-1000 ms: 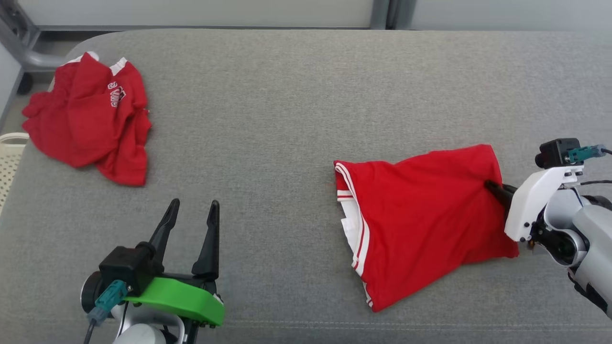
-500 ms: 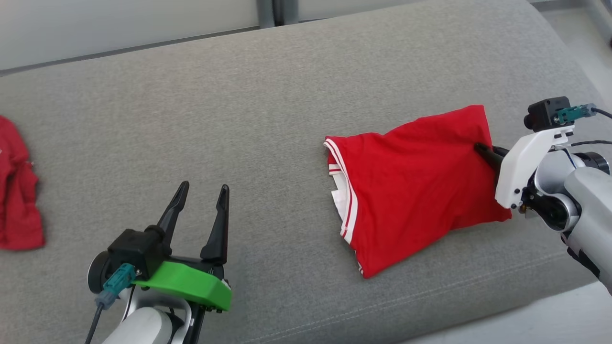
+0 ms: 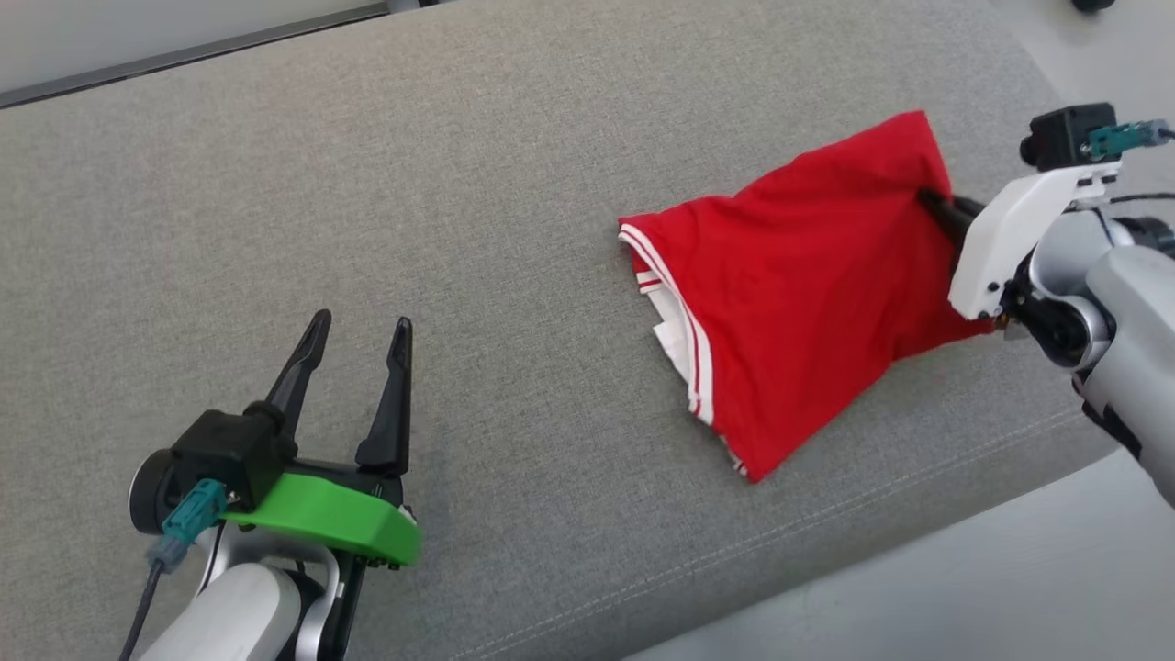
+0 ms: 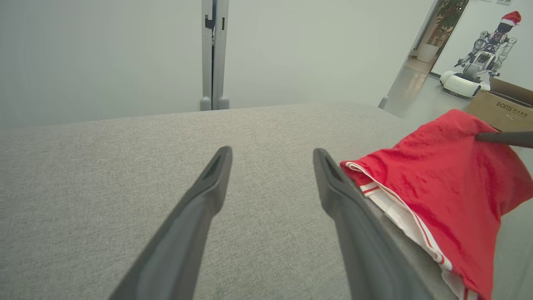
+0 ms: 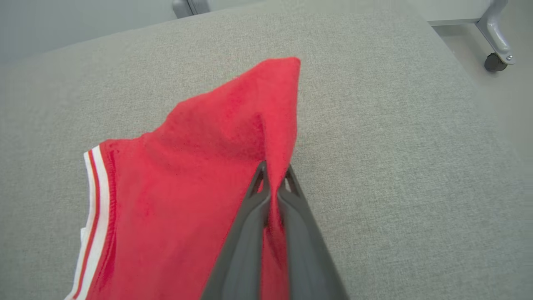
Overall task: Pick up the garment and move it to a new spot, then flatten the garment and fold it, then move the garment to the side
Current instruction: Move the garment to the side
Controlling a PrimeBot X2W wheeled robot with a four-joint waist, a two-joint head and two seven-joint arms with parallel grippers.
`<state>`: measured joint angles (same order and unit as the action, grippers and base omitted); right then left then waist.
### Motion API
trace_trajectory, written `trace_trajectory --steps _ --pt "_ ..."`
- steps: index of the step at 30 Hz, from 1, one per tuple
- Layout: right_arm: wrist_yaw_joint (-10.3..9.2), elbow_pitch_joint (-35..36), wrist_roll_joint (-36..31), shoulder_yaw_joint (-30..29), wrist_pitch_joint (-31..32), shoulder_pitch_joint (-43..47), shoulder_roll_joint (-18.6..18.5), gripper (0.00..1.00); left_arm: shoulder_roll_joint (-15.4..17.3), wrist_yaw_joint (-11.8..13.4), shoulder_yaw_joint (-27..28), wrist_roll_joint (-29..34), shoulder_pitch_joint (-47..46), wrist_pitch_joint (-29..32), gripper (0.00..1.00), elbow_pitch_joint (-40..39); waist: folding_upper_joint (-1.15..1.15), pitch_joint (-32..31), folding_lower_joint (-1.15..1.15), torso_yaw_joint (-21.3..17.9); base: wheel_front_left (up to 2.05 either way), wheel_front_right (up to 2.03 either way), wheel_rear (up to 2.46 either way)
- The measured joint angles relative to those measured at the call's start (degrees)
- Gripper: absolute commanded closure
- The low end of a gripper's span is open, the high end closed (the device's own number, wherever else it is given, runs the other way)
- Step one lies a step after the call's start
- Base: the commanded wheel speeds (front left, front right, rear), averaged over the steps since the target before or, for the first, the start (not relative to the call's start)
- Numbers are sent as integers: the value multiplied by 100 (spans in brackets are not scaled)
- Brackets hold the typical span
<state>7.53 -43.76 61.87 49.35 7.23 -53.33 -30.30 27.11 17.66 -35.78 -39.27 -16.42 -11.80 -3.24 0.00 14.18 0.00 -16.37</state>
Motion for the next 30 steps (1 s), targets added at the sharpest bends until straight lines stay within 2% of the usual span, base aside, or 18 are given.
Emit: trace_trajectory --steps 7,16,23,30 --pt "1 -356 -1 -170 -71 -619 -171 100 212 105 75 71 -109 125 0 -335 0 300 0 97 0 0 0" --pt "1 -835 -96 -343 -92 -1296 -730 100 641 382 182 366 -347 533 0 -1101 0 837 0 232 0 0 0" --pt "0 -1350 -158 -516 -190 -1538 -1139 100 812 514 109 635 -563 846 0 -1607 0 1229 0 296 0 0 0" --pt "1 -1752 -300 -537 -399 -1669 -1250 100 950 600 12 821 -723 1166 0 -1960 0 1564 0 342 0 0 0"
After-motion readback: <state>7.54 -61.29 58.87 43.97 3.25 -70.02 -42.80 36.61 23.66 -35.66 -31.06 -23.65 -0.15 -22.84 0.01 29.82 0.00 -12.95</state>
